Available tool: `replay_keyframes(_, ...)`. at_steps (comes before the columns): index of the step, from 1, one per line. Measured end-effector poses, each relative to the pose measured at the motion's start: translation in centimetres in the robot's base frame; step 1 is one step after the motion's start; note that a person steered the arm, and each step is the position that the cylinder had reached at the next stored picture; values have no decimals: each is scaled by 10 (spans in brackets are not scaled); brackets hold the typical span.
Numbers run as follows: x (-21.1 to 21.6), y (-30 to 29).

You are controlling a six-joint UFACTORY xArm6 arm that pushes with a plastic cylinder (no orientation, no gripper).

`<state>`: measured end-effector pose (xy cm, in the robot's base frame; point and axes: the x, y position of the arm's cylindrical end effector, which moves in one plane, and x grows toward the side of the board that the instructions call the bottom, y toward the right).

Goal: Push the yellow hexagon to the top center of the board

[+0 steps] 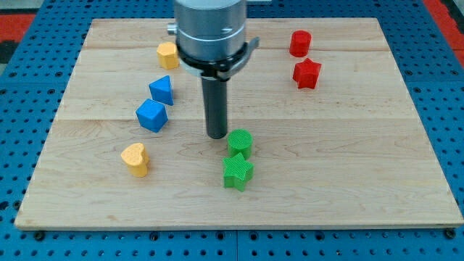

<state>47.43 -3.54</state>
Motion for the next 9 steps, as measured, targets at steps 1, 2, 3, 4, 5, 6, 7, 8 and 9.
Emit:
replay_keyframes(1,-13,-2)
replay_keyframes(2,-33,-22)
replay_keyframes(3,-34,-42)
replay_keyframes(4,-35,-38)
replay_keyframes(5,-38,-38)
replay_keyframes(6,-41,-38)
replay_keyframes(7,-41,-31)
replay_keyframes(8,-36,-8)
replay_keyframes(9,-36,15)
